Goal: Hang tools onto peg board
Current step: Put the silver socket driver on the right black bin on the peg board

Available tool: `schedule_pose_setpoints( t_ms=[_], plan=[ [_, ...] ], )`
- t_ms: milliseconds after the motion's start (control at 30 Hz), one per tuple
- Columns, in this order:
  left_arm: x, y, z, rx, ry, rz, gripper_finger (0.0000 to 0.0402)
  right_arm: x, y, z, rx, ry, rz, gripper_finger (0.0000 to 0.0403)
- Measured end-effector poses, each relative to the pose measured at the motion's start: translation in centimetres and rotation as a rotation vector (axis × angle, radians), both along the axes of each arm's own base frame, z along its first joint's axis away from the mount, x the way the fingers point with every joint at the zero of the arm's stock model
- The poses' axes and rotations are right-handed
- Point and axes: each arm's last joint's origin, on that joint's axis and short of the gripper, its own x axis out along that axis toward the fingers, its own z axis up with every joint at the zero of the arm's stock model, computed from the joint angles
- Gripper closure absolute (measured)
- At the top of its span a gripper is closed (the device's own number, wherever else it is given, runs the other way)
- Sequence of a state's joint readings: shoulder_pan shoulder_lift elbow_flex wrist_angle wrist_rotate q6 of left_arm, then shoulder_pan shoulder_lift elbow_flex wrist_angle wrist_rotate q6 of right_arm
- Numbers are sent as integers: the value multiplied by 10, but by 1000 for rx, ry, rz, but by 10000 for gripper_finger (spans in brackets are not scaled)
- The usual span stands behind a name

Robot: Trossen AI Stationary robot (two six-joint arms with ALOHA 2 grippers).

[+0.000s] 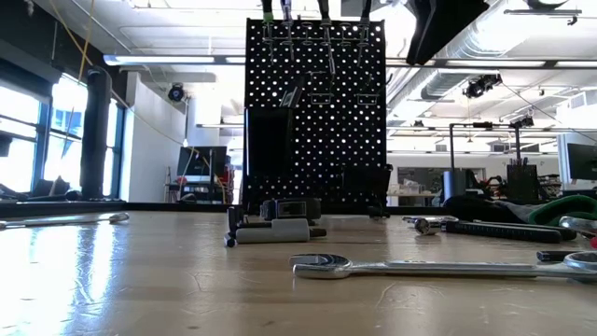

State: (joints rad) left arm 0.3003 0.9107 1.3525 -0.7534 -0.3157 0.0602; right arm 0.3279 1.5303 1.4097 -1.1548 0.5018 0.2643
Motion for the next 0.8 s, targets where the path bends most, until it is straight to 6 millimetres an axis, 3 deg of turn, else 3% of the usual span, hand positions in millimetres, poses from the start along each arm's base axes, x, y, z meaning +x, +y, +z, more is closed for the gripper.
schedule_pose_setpoints(
  t_ms=[167, 367, 567, 800],
  plan=[
    [12, -6, -33, -110, 65, -73, 213, 6, 5, -15, 86, -18, 66, 208],
    [30, -15, -88, -222, 175, -126, 213, 13, 7, -70, 239, -67, 176, 208],
    [45, -27, -146, -320, 205, -193, 213, 0, -9, -118, 284, -36, 77, 208],
    [56, -43, -208, -407, 142, -322, 213, -11, -9, -153, 374, -108, 95, 208]
  ],
)
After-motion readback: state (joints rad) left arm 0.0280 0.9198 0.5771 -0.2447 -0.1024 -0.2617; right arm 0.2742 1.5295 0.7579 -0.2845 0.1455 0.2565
